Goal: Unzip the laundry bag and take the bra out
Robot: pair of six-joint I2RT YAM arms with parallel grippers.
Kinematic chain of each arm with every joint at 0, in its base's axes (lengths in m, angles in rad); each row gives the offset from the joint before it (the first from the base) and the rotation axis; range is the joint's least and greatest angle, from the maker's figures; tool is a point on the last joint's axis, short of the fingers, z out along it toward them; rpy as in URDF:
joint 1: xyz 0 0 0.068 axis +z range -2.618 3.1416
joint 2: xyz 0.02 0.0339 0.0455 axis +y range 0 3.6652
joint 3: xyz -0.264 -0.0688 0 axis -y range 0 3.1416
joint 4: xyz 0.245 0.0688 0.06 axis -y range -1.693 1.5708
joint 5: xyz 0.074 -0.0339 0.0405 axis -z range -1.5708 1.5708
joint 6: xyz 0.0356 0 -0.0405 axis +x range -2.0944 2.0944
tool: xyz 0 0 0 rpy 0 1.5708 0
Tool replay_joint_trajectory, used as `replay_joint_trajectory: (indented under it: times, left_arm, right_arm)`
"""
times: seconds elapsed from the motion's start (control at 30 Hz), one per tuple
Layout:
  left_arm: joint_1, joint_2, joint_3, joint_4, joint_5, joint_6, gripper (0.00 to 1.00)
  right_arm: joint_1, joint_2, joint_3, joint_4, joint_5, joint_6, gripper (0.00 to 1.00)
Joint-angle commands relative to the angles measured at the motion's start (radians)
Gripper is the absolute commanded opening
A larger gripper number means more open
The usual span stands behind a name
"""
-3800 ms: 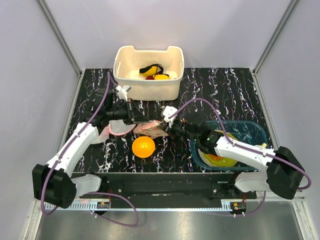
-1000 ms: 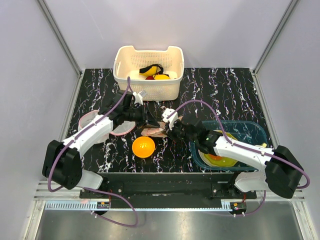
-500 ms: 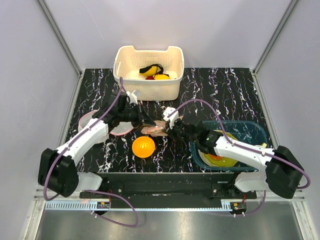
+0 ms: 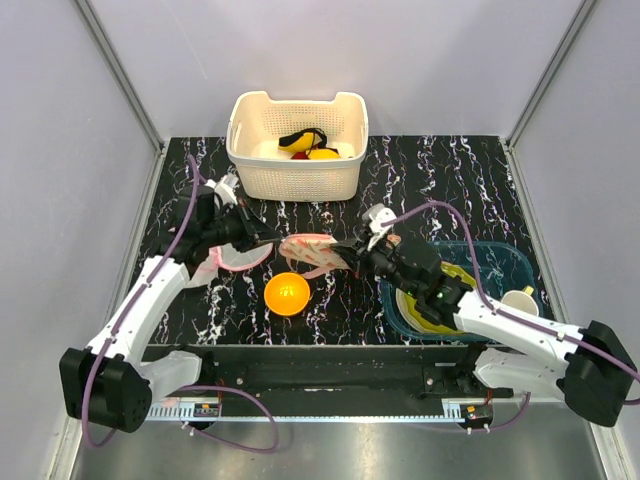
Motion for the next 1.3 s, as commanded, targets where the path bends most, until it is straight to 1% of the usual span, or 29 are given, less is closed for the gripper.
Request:
replay_joint_trajectory:
  times: [0.0,0.07,0.13,0.17,0.2,0.23,0.27,0.3,0.33,0.37,0.4,0.43,0.47,0.5,0.53,0.57,0.6,0.63,0.7,0.8,0.83,0.9,0.93,1.0,1.03,1.17,1.2,1.23,1.27]
  left_arm:
    - [0.029,-0.018,0.034,-0.045,-0.087,0.033,0.00]
    - [0.030,-0.012,0.086,-0.082,-0.118,0.052,0.00]
    - [0.038,-0.012,0.097,-0.079,-0.127,0.040,0.00]
    - [0.037,-0.009,0.088,-0.021,-0.106,0.023,0.00]
    - [0.030,0.002,0.085,0.008,-0.078,-0.026,0.00]
    - [0.020,0.028,0.085,0.038,-0.045,-0.042,0.00]
    - [0.003,0.044,0.092,0.053,-0.050,-0.048,0.00]
    - [-0.035,0.053,0.117,0.050,-0.064,-0.042,0.00]
    - [-0.051,0.062,0.125,0.047,-0.087,-0.037,0.00]
    - [-0.060,0.073,0.128,0.049,-0.090,-0.037,0.00]
    - [-0.068,0.077,0.129,0.047,-0.092,-0.036,0.00]
    - [-0.069,0.080,0.128,0.047,-0.089,-0.034,0.00]
    - [-0.069,0.080,0.126,0.050,-0.090,-0.033,0.00]
    - [-0.069,0.080,0.125,0.050,-0.089,-0.033,0.00]
    - [-0.069,0.082,0.126,0.050,-0.086,-0.034,0.00]
    - [-0.069,0.079,0.125,0.058,-0.084,-0.036,0.00]
    - [-0.071,0.073,0.123,0.062,-0.084,-0.042,0.00]
    - [-0.072,0.070,0.122,0.065,-0.083,-0.043,0.00]
    - [-0.077,0.062,0.123,0.069,-0.083,-0.048,0.00]
    - [-0.080,0.050,0.126,0.067,-0.083,-0.054,0.00]
    - [-0.082,0.047,0.126,0.067,-0.083,-0.056,0.00]
    - [-0.094,0.044,0.126,0.069,-0.083,-0.065,0.00]
    - [-0.098,0.042,0.126,0.069,-0.084,-0.066,0.00]
    - [-0.111,0.039,0.125,0.069,-0.084,-0.066,0.00]
    - [-0.112,0.035,0.126,0.069,-0.084,-0.066,0.00]
    - [-0.115,0.025,0.120,0.069,-0.084,-0.066,0.00]
    - [-0.114,0.025,0.120,0.070,-0.084,-0.065,0.00]
    - [-0.114,0.024,0.120,0.070,-0.083,-0.065,0.00]
    - [-0.114,0.021,0.120,0.067,-0.081,-0.065,0.00]
  right_arm:
    - [-0.008,-0.095,-0.082,0.399,-0.090,0.094,0.00]
    - [-0.009,-0.111,-0.094,0.416,-0.104,0.108,0.00]
    - [-0.015,-0.126,-0.120,0.436,-0.070,0.145,0.00]
    - [-0.019,-0.134,-0.171,0.489,-0.020,0.162,0.00]
    - [-0.029,-0.132,-0.191,0.502,-0.012,0.179,0.00]
    - [-0.034,-0.128,-0.205,0.498,0.020,0.206,0.00]
    - [-0.034,-0.114,-0.214,0.464,0.040,0.211,0.14]
    - [-0.034,-0.108,-0.211,0.439,0.031,0.208,0.22]
    - [-0.034,-0.109,-0.203,0.403,0.019,0.191,0.38]
    - [-0.034,-0.115,-0.168,0.305,-0.002,0.181,0.51]
    - [-0.034,-0.118,-0.145,0.250,-0.024,0.159,0.68]
    - [-0.032,-0.123,-0.124,0.199,-0.036,0.109,0.72]
    - [-0.032,-0.129,-0.084,0.106,-0.045,0.078,0.75]
    - [-0.034,-0.131,-0.067,0.070,-0.048,0.043,0.84]
    - [-0.032,-0.132,-0.052,0.036,-0.053,-0.029,0.88]
    - [-0.032,-0.134,-0.020,-0.019,-0.090,-0.069,0.93]
    - [-0.032,-0.129,-0.001,-0.051,-0.116,-0.115,0.97]
    - [-0.031,-0.123,0.022,-0.084,-0.133,-0.182,0.97]
    - [-0.016,-0.091,0.080,-0.166,-0.131,-0.246,0.97]
    - [0.018,-0.037,0.139,-0.233,-0.055,-0.362,0.98]
    - [0.030,-0.022,0.155,-0.249,-0.023,-0.423,0.98]
    - [0.075,0.030,0.201,-0.291,-0.010,-0.488,1.00]
    - [0.096,0.075,0.233,-0.318,0.028,-0.564,1.00]
    - [0.125,0.125,0.264,-0.325,0.068,-0.631,1.00]
    - [0.129,0.174,0.293,-0.313,0.102,-0.637,1.00]
    - [0.135,0.257,0.344,-0.260,0.129,-0.662,0.99]
    - [0.135,0.270,0.355,-0.260,0.128,-0.671,0.89]
    - [0.138,0.293,0.378,-0.260,0.140,-0.671,0.73]
    - [0.139,0.299,0.387,-0.259,0.151,-0.663,0.50]
